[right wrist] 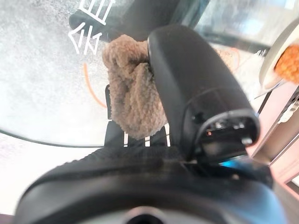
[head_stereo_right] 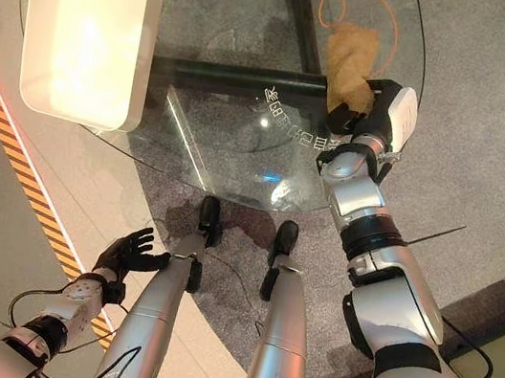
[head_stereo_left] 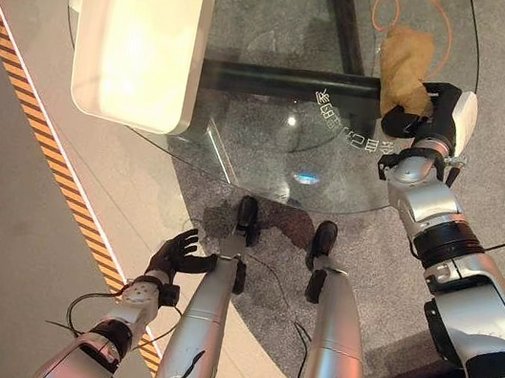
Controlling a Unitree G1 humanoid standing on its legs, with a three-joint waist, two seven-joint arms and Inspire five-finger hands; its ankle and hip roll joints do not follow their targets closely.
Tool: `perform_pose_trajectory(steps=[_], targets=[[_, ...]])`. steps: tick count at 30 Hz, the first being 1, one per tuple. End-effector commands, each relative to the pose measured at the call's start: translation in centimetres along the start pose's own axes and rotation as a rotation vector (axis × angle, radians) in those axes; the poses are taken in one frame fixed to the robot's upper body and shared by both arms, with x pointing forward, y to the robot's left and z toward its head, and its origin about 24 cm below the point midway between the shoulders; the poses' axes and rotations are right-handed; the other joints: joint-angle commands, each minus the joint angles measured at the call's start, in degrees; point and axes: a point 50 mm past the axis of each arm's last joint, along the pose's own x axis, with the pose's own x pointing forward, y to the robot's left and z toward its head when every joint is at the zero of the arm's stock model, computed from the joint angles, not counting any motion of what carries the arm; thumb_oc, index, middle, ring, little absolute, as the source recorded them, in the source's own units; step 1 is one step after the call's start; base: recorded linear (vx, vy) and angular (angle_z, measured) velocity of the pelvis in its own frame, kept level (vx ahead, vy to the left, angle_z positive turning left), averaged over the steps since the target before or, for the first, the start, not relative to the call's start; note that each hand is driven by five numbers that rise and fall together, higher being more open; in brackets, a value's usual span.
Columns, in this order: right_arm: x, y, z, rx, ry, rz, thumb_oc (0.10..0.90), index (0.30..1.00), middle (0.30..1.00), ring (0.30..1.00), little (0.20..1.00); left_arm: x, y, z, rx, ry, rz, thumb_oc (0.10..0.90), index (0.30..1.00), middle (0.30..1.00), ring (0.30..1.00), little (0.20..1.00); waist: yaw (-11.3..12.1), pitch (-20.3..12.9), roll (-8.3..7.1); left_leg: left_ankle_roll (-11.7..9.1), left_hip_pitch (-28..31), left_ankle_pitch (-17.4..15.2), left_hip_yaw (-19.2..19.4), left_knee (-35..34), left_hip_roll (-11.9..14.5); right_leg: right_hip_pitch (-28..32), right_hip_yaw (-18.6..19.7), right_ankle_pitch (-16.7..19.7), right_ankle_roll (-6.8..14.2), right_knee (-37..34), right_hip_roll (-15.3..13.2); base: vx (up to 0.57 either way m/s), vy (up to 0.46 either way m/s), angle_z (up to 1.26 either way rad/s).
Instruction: Wipe the table with a cloth and put it in the basket.
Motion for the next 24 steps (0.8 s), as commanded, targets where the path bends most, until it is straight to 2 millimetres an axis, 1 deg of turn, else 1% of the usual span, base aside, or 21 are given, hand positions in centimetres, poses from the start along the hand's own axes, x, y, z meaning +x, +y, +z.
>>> perform_pose_trajectory(steps=[1, 2, 10, 13, 19, 24], targets=[[-1.5, 2.4, 2.4, -0.068, -0.186, 0.172, 0.100, 0.300, 0.300, 0.300, 0.200, -0.4, -1.4, -1.7, -0.026, 0.048, -0.017, 0.800, 0.900, 0.900, 0.900, 0.900, -0.1, -1.1, 3.37, 2.0, -0.2, -5.4, 3.5, 5.2, -2.3, 0.5, -3.6, 2.2, -0.1, -4.5, 1.1, 0.00, 0.000, 0.00], [-1.8, 2.8, 2.8, -0.085, -0.219, 0.197, 0.100, 0.300, 0.300, 0.300, 0.200, -0.4, -1.3, -1.6, -0.025, 0.047, -0.017, 0.800, 0.900, 0.900, 0.900, 0.900, 0.0, -1.1, 3.37, 2.0, -0.3, -5.4, 3.5, 5.2, -2.3, 0.4, -3.6, 2.2, -0.1, -4.4, 1.1, 0.00, 0.000, 0.00], [-3.0, 3.9, 4.4, -0.147, -0.358, 0.282, 0.100, 0.300, 0.300, 0.300, 0.200, -0.5, -1.5, -1.6, -0.025, 0.039, -0.021, 0.800, 0.900, 0.900, 0.900, 0.900, 0.1, -1.1, 3.49, 2.0, -0.4, -5.1, 3.6, 5.0, -2.5, 0.4, -3.7, 2.3, 0.0, -4.8, 1.0, 0.00, 0.000, 0.00], [-3.7, 4.6, 5.0, -0.183, -0.418, 0.323, 0.100, 0.300, 0.300, 0.300, 0.200, -0.4, -1.7, -1.4, -0.025, 0.035, -0.020, 0.800, 0.900, 0.900, 0.900, 0.900, 0.1, -1.1, 3.50, 2.0, -0.4, -5.0, 3.6, 4.9, -2.5, 0.3, -3.7, 2.4, 0.1, -4.9, 0.9, 0.00, 0.000, 0.00], [-4.9, 5.8, 5.6, -0.227, -0.480, 0.392, 0.100, 0.300, 0.300, 0.300, 0.200, -0.4, -1.8, -1.3, -0.023, 0.032, -0.025, 0.800, 0.900, 0.900, 0.900, 0.900, 0.2, -1.1, 3.66, 2.1, -0.4, -4.9, 3.6, 4.7, -2.7, 0.2, -3.8, 2.4, 0.1, -4.9, 0.8, 0.00, 0.000, 0.00], [-6.0, 7.1, 5.5, -0.276, -0.517, 0.469, 0.100, 0.300, 0.300, 0.300, 0.200, -0.3, -1.9, -1.1, -0.021, 0.028, -0.033, 0.800, 0.900, 0.900, 0.900, 0.900, 0.3, -1.1, 3.78, 2.1, -0.3, -5.0, 3.6, 4.9, -2.8, 0.3, -3.9, 2.3, 0.2, -5.0, 0.5, 0.00, 0.000, 0.00]])
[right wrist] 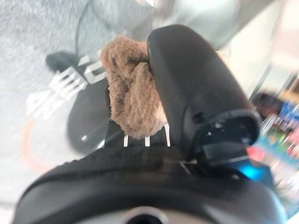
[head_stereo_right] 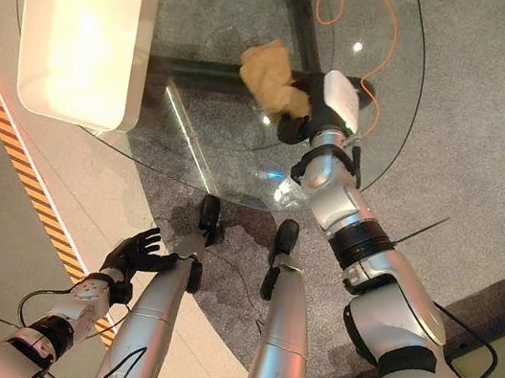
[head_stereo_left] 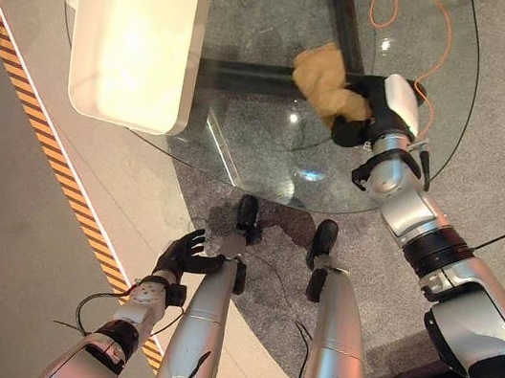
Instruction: Wipe the table with a cloth and put it in the basket.
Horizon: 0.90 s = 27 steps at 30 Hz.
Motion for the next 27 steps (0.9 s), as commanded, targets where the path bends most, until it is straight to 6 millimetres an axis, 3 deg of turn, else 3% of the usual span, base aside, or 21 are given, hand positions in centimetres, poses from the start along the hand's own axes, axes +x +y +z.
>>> perform_pose_trajectory(steps=[1, 10, 27], targets=[[-1.0, 2.2, 4.5, -0.010, -0.230, 0.109, 0.100, 0.300, 0.300, 0.300, 0.200, -0.3, -0.4, -1.3, 0.002, 0.031, 0.006, 0.800, 0.900, 0.900, 0.900, 0.900, 0.0, -1.2, 2.59, 2.4, -0.5, -5.5, 4.1, 6.0, -3.0, 0.5, -2.9, 3.0, 0.7, -5.5, 0.6, 0.00, 0.000, 0.00], [-2.1, 4.6, 5.1, -0.017, -0.258, 0.207, 0.100, 0.300, 0.300, 0.300, 0.200, -0.2, -0.8, -1.0, 0.006, 0.028, 0.000, 0.800, 0.900, 0.900, 0.900, 0.900, 0.0, -1.2, 2.59, 2.3, -0.1, -5.1, 4.2, 5.3, -3.2, 0.7, -3.0, 3.3, 0.8, -6.1, 0.5, 0.00, 0.000, 0.00], [-3.1, 6.5, 5.8, -0.034, -0.301, 0.314, 0.100, 0.300, 0.300, 0.300, 0.200, -0.1, -1.3, -0.7, 0.015, 0.027, -0.006, 0.800, 0.900, 0.900, 0.900, 0.900, 0.2, -1.2, 2.52, 2.2, -0.3, -4.9, 4.2, 5.2, -3.2, 0.5, -3.2, 3.5, 0.8, -6.2, 0.3, 0.00, 0.000, 0.00]])
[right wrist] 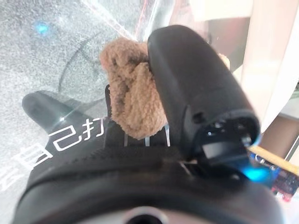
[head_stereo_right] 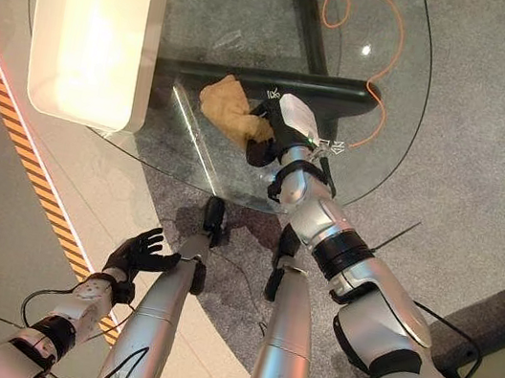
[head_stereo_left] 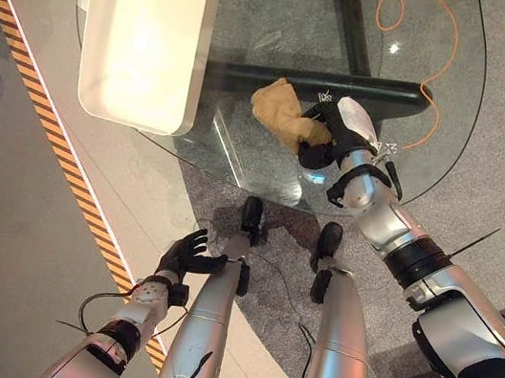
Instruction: Wipe the table with a cloth and put it in the basket.
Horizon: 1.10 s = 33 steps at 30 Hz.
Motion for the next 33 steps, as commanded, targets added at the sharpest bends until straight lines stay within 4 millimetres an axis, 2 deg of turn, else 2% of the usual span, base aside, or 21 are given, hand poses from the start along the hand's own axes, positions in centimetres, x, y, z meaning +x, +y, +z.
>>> perform_pose_trajectory(steps=[1, 8, 12, 16, 20, 21, 23, 29, 30, 31, 33], targets=[[-1.0, 3.0, 5.0, 0.014, -0.235, 0.125, 0.100, 0.300, 0.300, 0.300, 0.200, -0.1, -0.9, -0.8, 0.018, 0.026, 0.000, 0.800, 0.900, 0.900, 0.900, 0.900, 0.2, -1.2, 2.18, 2.7, -1.0, -5.3, 4.5, 6.2, -3.0, 0.5, -2.8, 4.3, 1.2, -7.2, 0.6, 0.00, 0.000, 0.00], [-1.0, 3.2, 5.3, -0.003, -0.255, 0.149, 0.100, 0.300, 0.300, 0.300, 0.200, -0.1, -0.9, -0.8, 0.019, 0.029, -0.002, 0.800, 0.900, 0.900, 0.900, 0.900, 0.2, -1.2, 2.35, 2.7, -0.9, -5.3, 4.4, 6.3, -3.1, 0.4, -2.8, 4.3, 1.2, -7.1, 0.5, 0.00, 0.000, 0.00], [-0.8, 2.4, 5.3, -0.020, -0.253, 0.100, 0.100, 0.300, 0.300, 0.300, 0.200, 0.0, -0.9, -0.7, 0.021, 0.031, -0.002, 0.800, 0.900, 0.900, 0.900, 0.900, 0.2, -1.2, 2.36, 2.7, -0.8, -5.3, 4.4, 6.4, -3.1, 0.4, -2.8, 4.5, 1.2, -7.1, 0.3, 0.00, -0.001, 0.03], [0.0, -0.1, 4.0, -0.016, -0.191, -0.067, 0.100, 0.300, 0.300, 0.300, 0.200, 0.0, -0.8, -0.7, 0.020, 0.034, -0.008, 0.800, 0.900, 0.900, 0.900, 0.900, 0.2, -1.2, 2.68, 2.8, -0.8, -5.3, 4.5, 6.4, -3.1, 0.3, -2.7, 4.7, 1.2, -7.0, 0.2, 0.00, 0.000, 0.00], [0.7, -3.6, 2.2, 0.032, -0.085, -0.305, 0.100, 0.300, 0.300, 0.300, 0.200, -0.2, -0.7, -1.1, 0.018, 0.039, -0.007, 0.800, 0.900, 0.900, 0.900, 0.900, 0.4, -1.2, 2.88, 2.9, -0.7, -5.4, 4.5, 6.5, -2.8, 0.3, -2.7, 4.9, 1.3, -6.8, 0.1, 0.00, 0.000, 0.00], [0.7, -3.8, 2.1, 0.035, -0.079, -0.316, 0.100, 0.300, 0.300, 0.300, 0.200, -0.2, -0.7, -1.2, 0.018, 0.039, -0.007, 0.800, 0.900, 0.900, 0.900, 0.900, 0.4, -1.2, 2.89, 2.9, -0.7, -5.5, 4.5, 6.5, -2.8, 0.3, -2.7, 4.9, 1.3, -6.7, 0.1, 0.00, 0.000, 0.00], [0.8, -6.8, 0.5, 0.062, -0.002, -0.489, 0.100, 0.300, 0.300, 0.300, 0.200, -0.2, -0.7, -1.3, 0.011, 0.040, -0.005, 0.800, 0.900, 0.900, 0.900, 0.900, 0.5, -1.2, 3.07, 2.9, -0.8, -5.6, 4.5, 6.5, -2.6, 0.2, -2.8, 5.0, 1.5, -6.6, 0.0, 0.00, 0.017, 0.00], [-0.1, -11.7, -2.5, 0.134, 0.136, -0.772, 0.100, 0.300, 0.300, 0.300, 0.200, -0.6, -0.3, -2.0, -0.002, 0.045, 0.004, 0.800, 0.900, 0.900, 0.900, 0.900, 0.6, -1.2, 3.16, 3.0, -1.2, -6.2, 4.3, 6.8, -2.3, -0.2, -2.8, 4.8, 1.7, -5.8, -0.1, 0.00, 0.005, 0.01], [-0.1, -11.7, -2.6, 0.133, 0.141, -0.776, 0.100, 0.300, 0.300, 0.300, 0.200, -0.6, -0.3, -2.0, -0.002, 0.045, 0.005, 0.800, 0.900, 0.900, 0.900, 0.900, 0.6, -1.2, 3.17, 3.0, -1.2, -6.2, 4.3, 6.8, -2.3, -0.2, -2.8, 4.8, 1.7, -5.8, -0.1, 0.00, 0.014, 0.04], [-0.5, -13.1, -3.3, 0.136, 0.163, -0.844, 0.100, 0.300, 0.300, 0.300, 0.200, -0.7, -0.1, -2.1, -0.008, 0.044, 0.008, 0.800, 0.900, 0.900, 0.900, 0.900, 0.6, -1.2, 3.12, 3.1, -1.4, -6.3, 4.2, 6.8, -2.2, -0.4, -2.8, 4.8, 1.7, -5.7, 0.0, 0.00, 0.010, 0.04], [-1.1, -14.4, -4.1, 0.136, 0.190, -0.917, 0.100, 0.300, 0.300, 0.300, 0.200, -0.7, 0.0, -2.1, -0.012, 0.042, 0.010, 0.800, 0.900, 0.900, 0.900, 0.900, 0.5, -1.2, 3.03, 3.1, -1.6, -6.4, 4.2, 6.9, -2.1, -0.6, -2.8, 4.8, 1.8, -5.7, 0.0, 0.00, 0.000, 0.00]])
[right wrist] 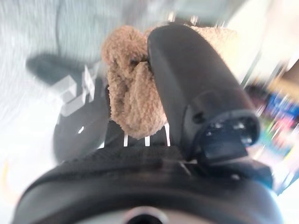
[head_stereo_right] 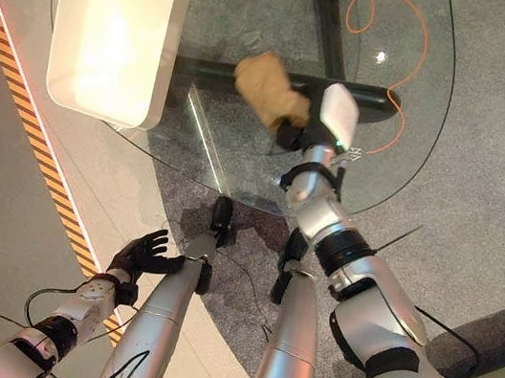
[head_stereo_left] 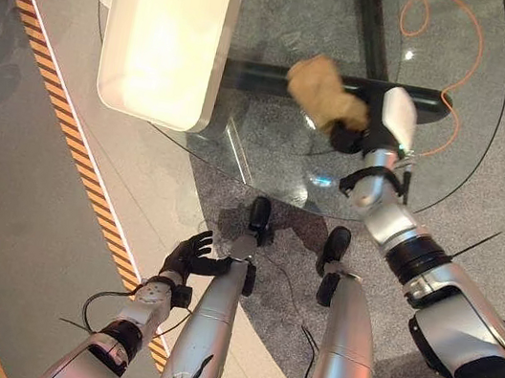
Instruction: Wipe the table with a cloth and put it in the basket.
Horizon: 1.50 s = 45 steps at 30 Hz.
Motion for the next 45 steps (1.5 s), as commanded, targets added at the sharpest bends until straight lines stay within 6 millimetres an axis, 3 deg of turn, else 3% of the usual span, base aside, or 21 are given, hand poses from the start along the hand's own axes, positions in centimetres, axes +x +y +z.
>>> perform_pose_trajectory(steps=[1, 7, 16, 26, 33, 39, 45], targets=[[3.6, -8.5, 1.1, 0.013, -0.034, -0.396, 0.100, 0.300, 0.300, 0.300, 0.200, -0.8, 0.5, -2.1, -0.031, 0.052, 0.037, 0.800, 0.900, 0.900, 0.900, 0.900, -1.2, -1.2, 2.51, 3.1, -0.5, -6.4, 4.4, 6.4, -1.1, 0.3, -2.8, 5.2, 1.2, -6.4, 1.3, 0.00, 0.000, 0.00], [3.9, -11.3, -1.2, 0.001, 0.035, -0.530, 0.100, 0.300, 0.300, 0.300, 0.200, -0.8, 0.9, -2.1, -0.042, 0.046, 0.045, 0.800, 0.900, 0.900, 0.900, 0.900, -1.8, -1.2, 2.45, 3.3, -1.0, -6.7, 4.2, 6.6, -1.3, -0.1, -2.4, 5.1, 1.2, -6.5, 1.5, 0.00, 0.000, 0.00], [3.9, -13.2, -3.8, -0.016, 0.107, -0.588, 0.100, 0.300, 0.300, 0.300, 0.200, -0.9, 1.5, -1.9, -0.043, 0.035, 0.051, 0.800, 0.900, 0.900, 0.900, 0.900, -2.3, -1.2, 2.48, 3.6, -1.3, -7.0, 3.7, 6.8, -1.6, -0.3, -1.9, 5.0, 1.1, -6.9, 2.1, 0.00, 0.000, 0.00], [3.9, -11.9, -2.2, 0.057, 0.029, -0.506, 0.100, 0.300, 0.300, 0.300, 0.200, -0.9, 1.8, -1.7, -0.043, 0.029, 0.053, 0.800, 0.900, 0.900, 0.900, 0.900, -2.4, -1.2, 2.30, 3.7, -1.2, -7.1, 3.3, 6.6, -1.9, 0.2, -1.7, 4.7, 0.9, -7.3, 2.6, 0.00, 0.000, 0.00], [2.9, -8.3, 0.0, 0.092, -0.083, -0.288, 0.100, 0.300, 0.300, 0.300, 0.200, -0.8, 1.9, -1.4, -0.042, 0.024, 0.062, 0.800, 0.900, 0.900, 0.900, 0.900, -2.5, -1.2, 1.95, 3.7, -1.0, -6.8, 3.1, 6.4, -2.2, 0.4, -1.5, 4.3, 0.9, -7.2, 3.1, 0.00, 0.000, 0.00], [0.8, -3.3, 1.6, 0.001, -0.196, -0.042, 0.100, 0.300, 0.300, 0.300, 0.200, -0.5, 1.7, -0.9, -0.039, 0.004, 0.050, 0.800, 0.900, 0.900, 0.900, 0.900, -2.5, -1.2, 1.85, 3.7, -1.1, -6.5, 3.4, 6.2, -2.2, 0.4, -1.6, 3.9, 0.7, -7.2, 3.2, 0.00, 0.000, 0.00], [-1.0, 0.3, 2.7, -0.013, -0.245, 0.108, 0.100, 0.300, 0.300, 0.300, 0.200, -0.2, 0.9, -0.7, -0.041, -0.004, 0.039, 0.800, 0.900, 0.900, 0.900, 0.900, -2.3, -1.2, 2.36, 3.5, -0.7, -6.2, 3.4, 5.9, -2.5, 0.7, -1.6, 3.4, 0.5, -6.9, 3.2, 0.00, 0.000, -0.01]])
